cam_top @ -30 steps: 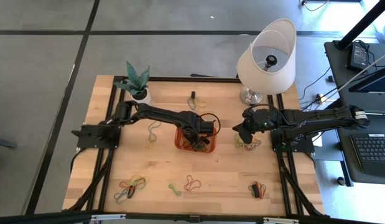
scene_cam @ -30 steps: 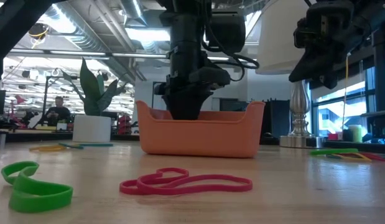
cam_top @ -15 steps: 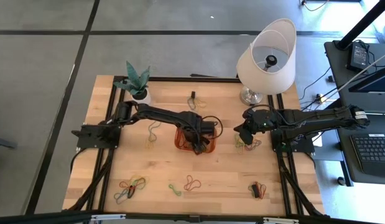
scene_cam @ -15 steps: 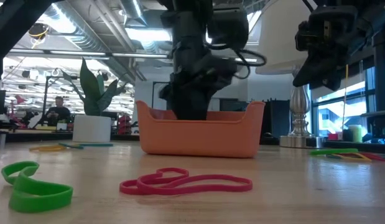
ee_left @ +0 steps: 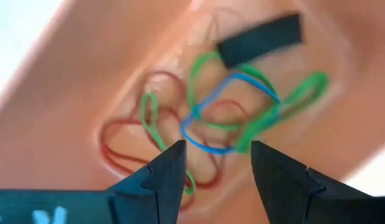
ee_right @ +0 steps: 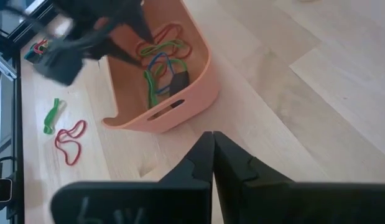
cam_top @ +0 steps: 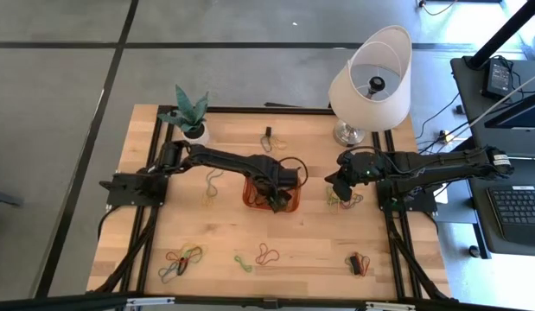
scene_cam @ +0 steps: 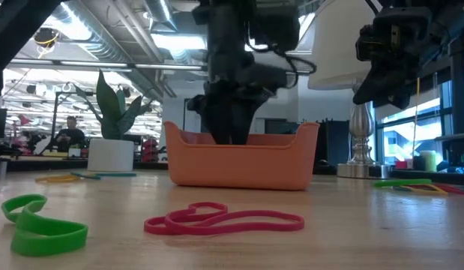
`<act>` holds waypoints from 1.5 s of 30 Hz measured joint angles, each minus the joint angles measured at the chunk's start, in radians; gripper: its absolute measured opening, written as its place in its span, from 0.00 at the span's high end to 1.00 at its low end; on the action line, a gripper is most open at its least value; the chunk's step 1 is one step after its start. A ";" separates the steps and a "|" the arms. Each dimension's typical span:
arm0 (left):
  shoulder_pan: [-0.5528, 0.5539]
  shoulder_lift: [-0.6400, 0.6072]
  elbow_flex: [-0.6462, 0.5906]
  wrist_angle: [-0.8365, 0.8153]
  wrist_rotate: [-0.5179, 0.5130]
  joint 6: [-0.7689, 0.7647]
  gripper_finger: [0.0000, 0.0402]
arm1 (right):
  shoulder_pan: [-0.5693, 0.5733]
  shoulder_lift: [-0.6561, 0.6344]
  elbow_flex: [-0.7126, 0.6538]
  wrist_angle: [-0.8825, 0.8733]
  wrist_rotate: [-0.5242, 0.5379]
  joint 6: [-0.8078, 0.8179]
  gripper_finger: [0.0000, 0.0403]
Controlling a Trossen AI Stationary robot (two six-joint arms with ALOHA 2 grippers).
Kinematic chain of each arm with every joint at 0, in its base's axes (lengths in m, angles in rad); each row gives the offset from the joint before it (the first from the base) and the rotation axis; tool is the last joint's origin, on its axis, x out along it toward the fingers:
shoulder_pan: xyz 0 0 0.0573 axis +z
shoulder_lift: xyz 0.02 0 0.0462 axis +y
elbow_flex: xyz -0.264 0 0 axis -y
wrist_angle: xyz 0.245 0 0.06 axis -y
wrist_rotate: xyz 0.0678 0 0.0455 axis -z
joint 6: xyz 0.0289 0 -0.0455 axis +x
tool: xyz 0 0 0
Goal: Pick and place rubber bands into bin
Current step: Put the black rubber band into the orange bin
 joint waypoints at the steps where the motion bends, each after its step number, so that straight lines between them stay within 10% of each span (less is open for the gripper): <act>1: -0.003 -0.002 0.004 0.002 -0.008 0.001 0.57 | 0.000 0.000 0.000 0.000 0.000 0.000 0.98; 9: -0.017 -0.058 0.095 -0.023 -0.069 0.110 0.62 | -0.001 0.000 0.000 0.013 0.001 0.001 0.98; 18: -0.064 -0.149 0.076 -0.190 -0.231 0.301 0.97 | 0.065 0.000 0.035 0.062 0.097 -0.003 0.99; 30: -0.069 -0.686 -0.595 0.185 -0.208 0.215 1.00 | 0.319 0.203 0.341 -0.345 0.303 0.315 1.00; 38: -0.100 -1.052 -0.905 0.293 -0.205 0.119 1.00 | 0.500 0.458 0.615 -0.807 0.110 0.856 1.00; 45: -0.125 -1.204 -0.994 0.292 -0.206 0.097 0.99 | 0.662 0.613 0.667 -0.773 -0.076 1.124 0.94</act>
